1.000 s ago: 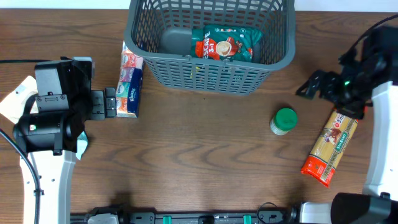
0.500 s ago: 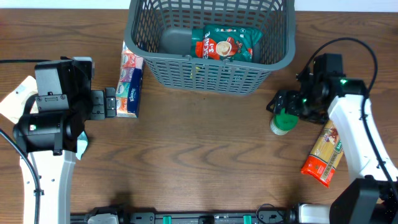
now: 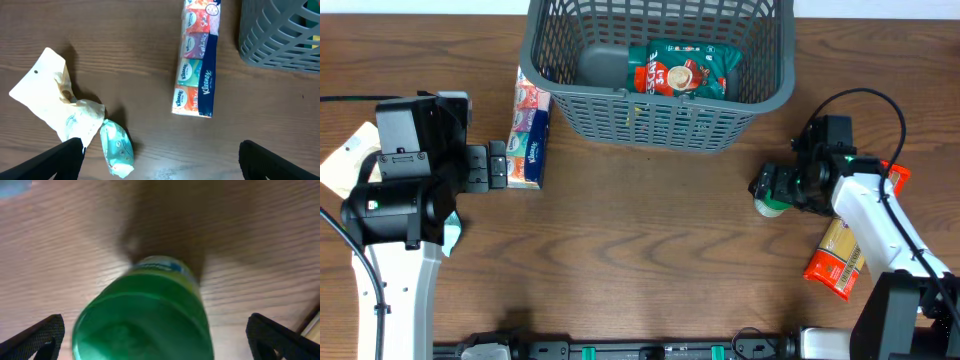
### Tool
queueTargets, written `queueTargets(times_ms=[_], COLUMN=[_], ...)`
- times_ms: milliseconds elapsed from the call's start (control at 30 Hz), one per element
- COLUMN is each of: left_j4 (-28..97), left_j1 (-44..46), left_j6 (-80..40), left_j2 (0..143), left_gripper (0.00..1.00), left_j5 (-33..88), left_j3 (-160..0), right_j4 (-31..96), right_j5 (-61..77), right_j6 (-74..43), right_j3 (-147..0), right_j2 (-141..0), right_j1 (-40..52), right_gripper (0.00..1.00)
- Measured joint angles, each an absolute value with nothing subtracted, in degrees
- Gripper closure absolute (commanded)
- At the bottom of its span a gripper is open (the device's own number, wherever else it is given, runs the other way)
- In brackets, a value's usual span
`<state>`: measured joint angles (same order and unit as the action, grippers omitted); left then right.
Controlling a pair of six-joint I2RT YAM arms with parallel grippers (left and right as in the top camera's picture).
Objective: Pack container
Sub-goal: 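Move the right gripper to the green-capped jar and grasp it, then carry the jar with the right gripper and drop it into the basket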
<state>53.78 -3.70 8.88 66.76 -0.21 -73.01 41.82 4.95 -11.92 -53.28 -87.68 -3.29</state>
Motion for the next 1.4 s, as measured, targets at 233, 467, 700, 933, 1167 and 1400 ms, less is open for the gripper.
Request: queueTargets(times_ms=[233,467,700,933,1167,1400], left_j4=[53.8,53.8,53.9,54.9,55.1,55.1], left_j1=[-3.7,-3.7,-3.7,-3.7,-3.7,-3.7], left_j6=[8.9,8.9,8.9,8.9,8.9,8.9], left_j2=[66.8,66.8,66.8,66.8,66.8,66.8], left_gripper=[0.01,0.01,0.01,0.01,0.01,0.02], left_j5=[-0.2,-0.2,-0.2,-0.2,-0.2,-0.2], left_j3=[-73.0,-73.0,-73.0,-73.0,-73.0,-73.0], right_j4=[36.5,32.6,31.6,31.4,31.2,31.2], right_j5=[3.8,3.4,3.3,2.8,2.5,2.5], right_j6=[-12.3,-12.6,-12.7,-13.0,-13.5,-14.1], right_j3=[-49.3,-46.5,-46.0,-45.9,-46.0,-46.0], right_j2=[-87.7,-87.7,-87.7,-87.7,-87.5,-87.4], right_j1=[-3.3,-3.3,-3.3,-3.2,-3.2,-3.2], right_gripper=[0.01,0.01,0.27,0.48,0.86,0.99])
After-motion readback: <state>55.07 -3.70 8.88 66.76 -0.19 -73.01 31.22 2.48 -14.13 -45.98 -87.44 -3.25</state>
